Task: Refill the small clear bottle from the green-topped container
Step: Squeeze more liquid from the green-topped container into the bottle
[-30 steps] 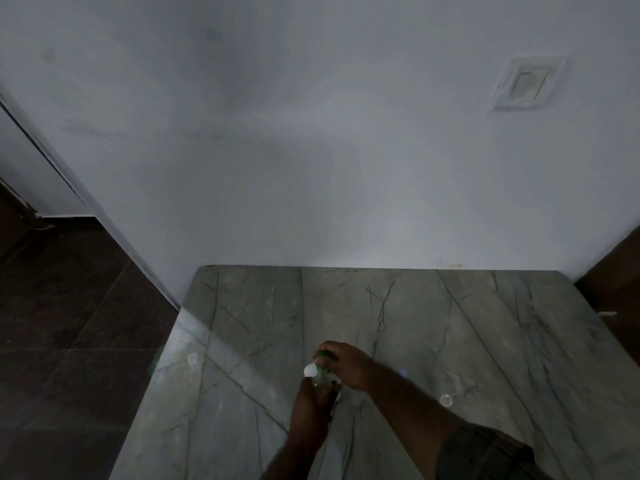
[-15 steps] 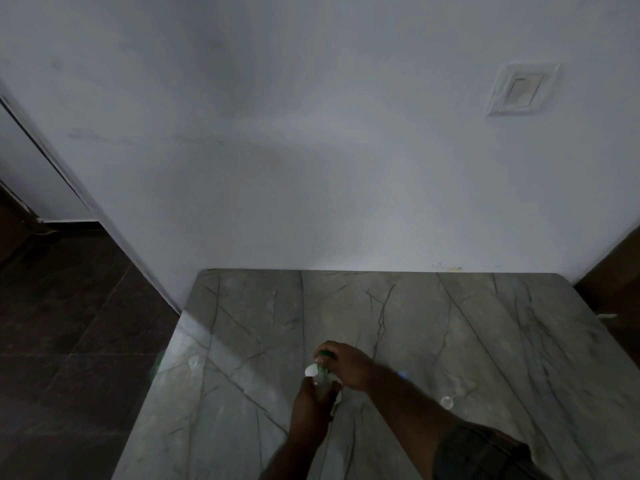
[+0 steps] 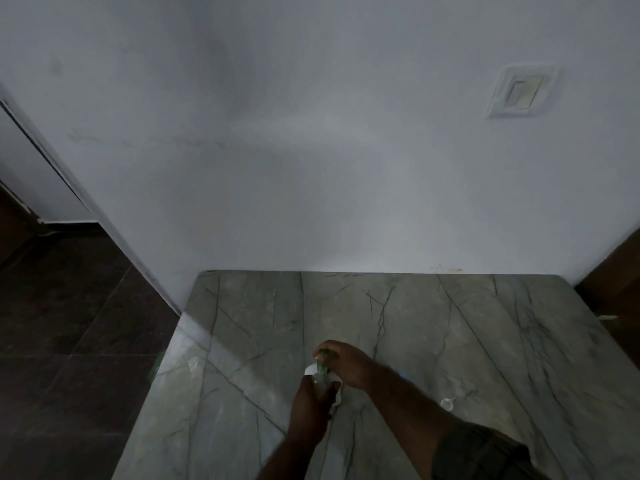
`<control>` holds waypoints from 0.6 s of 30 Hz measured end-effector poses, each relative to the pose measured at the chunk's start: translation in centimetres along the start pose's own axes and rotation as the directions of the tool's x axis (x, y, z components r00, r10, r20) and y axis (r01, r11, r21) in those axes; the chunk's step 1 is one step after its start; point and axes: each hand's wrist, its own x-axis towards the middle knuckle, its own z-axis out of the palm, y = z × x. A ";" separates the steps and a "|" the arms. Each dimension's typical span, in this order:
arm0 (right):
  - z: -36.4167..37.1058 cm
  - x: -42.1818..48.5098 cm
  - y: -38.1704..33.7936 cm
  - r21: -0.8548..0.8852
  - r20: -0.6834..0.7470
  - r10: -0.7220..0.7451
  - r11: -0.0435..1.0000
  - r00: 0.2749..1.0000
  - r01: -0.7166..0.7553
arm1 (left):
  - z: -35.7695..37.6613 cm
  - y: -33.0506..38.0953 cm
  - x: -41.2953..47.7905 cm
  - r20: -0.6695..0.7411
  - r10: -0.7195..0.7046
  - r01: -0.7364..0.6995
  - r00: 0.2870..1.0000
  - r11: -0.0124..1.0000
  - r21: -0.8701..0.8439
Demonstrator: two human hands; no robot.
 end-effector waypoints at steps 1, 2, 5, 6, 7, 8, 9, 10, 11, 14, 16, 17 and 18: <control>0.1 0.1 0.2 0.007 -0.003 0.006 1.000 1.000 -0.006 | 0.1 -0.2 0.0 -0.001 -0.001 0.001 1.000 1.000 -0.002; 0.3 0.1 0.3 0.014 -0.002 0.009 1.000 1.000 -0.009 | 0.1 -0.2 0.0 -0.002 -0.004 0.004 1.000 1.000 -0.016; 0.3 0.3 0.2 0.010 -0.001 0.019 1.000 1.000 -0.019 | 0.2 -0.1 0.0 -0.007 -0.003 0.002 1.000 0.999 -0.035; 0.1 0.3 0.1 0.009 0.006 0.023 1.000 1.000 -0.023 | 0.2 0.0 0.0 -0.005 -0.003 0.002 1.000 0.999 -0.034; 0.0 0.4 0.0 0.010 0.017 0.021 1.000 1.000 -0.022 | 0.2 0.1 0.0 -0.005 0.000 -0.001 1.000 0.999 -0.035; -0.3 0.4 -0.3 0.005 0.025 0.018 1.000 1.000 -0.018 | 0.1 0.3 0.0 -0.008 0.007 -0.007 1.000 0.999 -0.034; -0.5 0.5 -0.5 -0.005 0.027 0.012 1.000 1.000 -0.012 | 0.0 0.5 0.0 -0.011 0.013 -0.013 1.000 0.999 -0.034; -0.6 0.5 -0.5 -0.013 0.027 0.010 1.000 1.000 -0.009 | -0.1 0.6 -0.1 -0.012 0.012 -0.013 1.000 0.999 -0.040; -0.7 0.5 -0.6 -0.016 0.027 0.011 1.000 1.000 -0.011 | -0.1 0.7 -0.1 -0.010 0.013 -0.013 1.000 0.999 -0.042; -0.4 0.5 -0.2 0.000 0.022 0.027 1.000 0.999 -0.027 | -0.1 0.4 0.0 -0.002 0.021 -0.021 1.000 1.000 -0.015; -0.1 0.5 0.2 0.000 0.017 0.026 1.000 1.000 -0.026 | 0.1 -0.1 0.2 -0.002 0.015 -0.015 1.000 1.000 -0.006; 0.0 0.4 0.3 0.001 0.017 0.021 1.000 1.000 -0.021 | 0.2 -0.2 0.2 -0.003 0.007 -0.008 1.000 1.000 -0.015; 0.0 0.4 0.3 0.001 0.018 0.014 1.000 1.000 -0.014 | 0.2 -0.4 0.2 -0.002 0.002 -0.002 1.000 1.000 -0.024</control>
